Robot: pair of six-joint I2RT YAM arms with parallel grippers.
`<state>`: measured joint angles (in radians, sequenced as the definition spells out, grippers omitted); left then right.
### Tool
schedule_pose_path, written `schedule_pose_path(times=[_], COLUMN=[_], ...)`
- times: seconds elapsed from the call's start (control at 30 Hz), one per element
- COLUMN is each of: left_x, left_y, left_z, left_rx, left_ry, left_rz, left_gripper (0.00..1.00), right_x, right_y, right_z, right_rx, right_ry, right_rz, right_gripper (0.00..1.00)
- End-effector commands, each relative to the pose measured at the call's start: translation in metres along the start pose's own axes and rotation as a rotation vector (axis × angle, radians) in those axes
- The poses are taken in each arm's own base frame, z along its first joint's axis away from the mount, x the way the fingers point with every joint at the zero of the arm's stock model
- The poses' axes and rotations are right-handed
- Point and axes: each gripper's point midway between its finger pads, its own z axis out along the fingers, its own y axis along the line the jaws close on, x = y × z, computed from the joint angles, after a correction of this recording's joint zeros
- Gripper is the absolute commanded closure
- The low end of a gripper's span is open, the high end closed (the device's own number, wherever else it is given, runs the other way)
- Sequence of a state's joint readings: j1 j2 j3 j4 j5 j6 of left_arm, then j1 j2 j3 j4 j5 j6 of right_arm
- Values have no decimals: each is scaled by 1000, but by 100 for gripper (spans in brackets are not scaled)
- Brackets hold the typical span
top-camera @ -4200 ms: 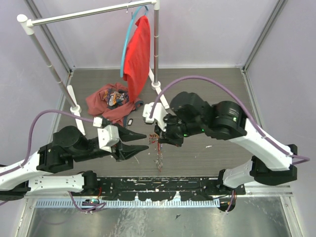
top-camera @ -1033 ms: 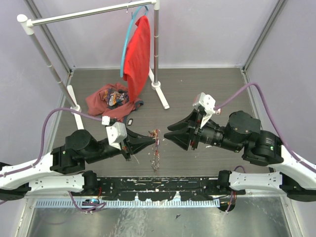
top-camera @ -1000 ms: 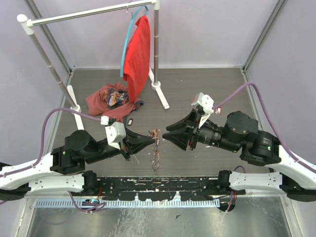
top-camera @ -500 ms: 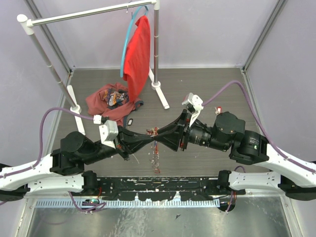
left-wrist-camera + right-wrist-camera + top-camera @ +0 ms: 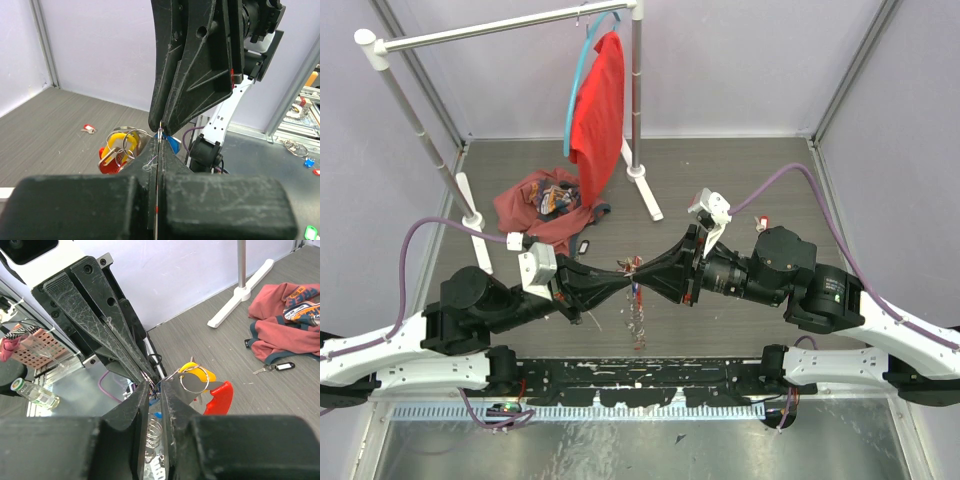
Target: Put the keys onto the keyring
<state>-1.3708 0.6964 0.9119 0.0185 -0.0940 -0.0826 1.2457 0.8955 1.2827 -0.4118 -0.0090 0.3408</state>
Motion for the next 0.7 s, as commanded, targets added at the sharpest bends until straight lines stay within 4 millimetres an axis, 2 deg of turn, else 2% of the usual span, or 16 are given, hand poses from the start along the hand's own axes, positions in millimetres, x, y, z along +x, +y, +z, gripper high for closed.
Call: schedule_pose_path(times=[0.0,0.27,0.67], left_x=[-22,-20,-20], left_y=[-3,-2,4], left_z=[-1,1,-4], left_rx=[12,9,-23], left_ry=[-84,-80,-84], left_rz=[-13,-10,2], left_gripper=[100,100,100], right_x=[-20,-22,-18], right_y=[11,11,8], right_z=[-2,-6,-9], right_rx=[-39,-44,-18], right_ry=[-66,-71,-42], right_rz=[3,-1,1], right_gripper=[82,99,99])
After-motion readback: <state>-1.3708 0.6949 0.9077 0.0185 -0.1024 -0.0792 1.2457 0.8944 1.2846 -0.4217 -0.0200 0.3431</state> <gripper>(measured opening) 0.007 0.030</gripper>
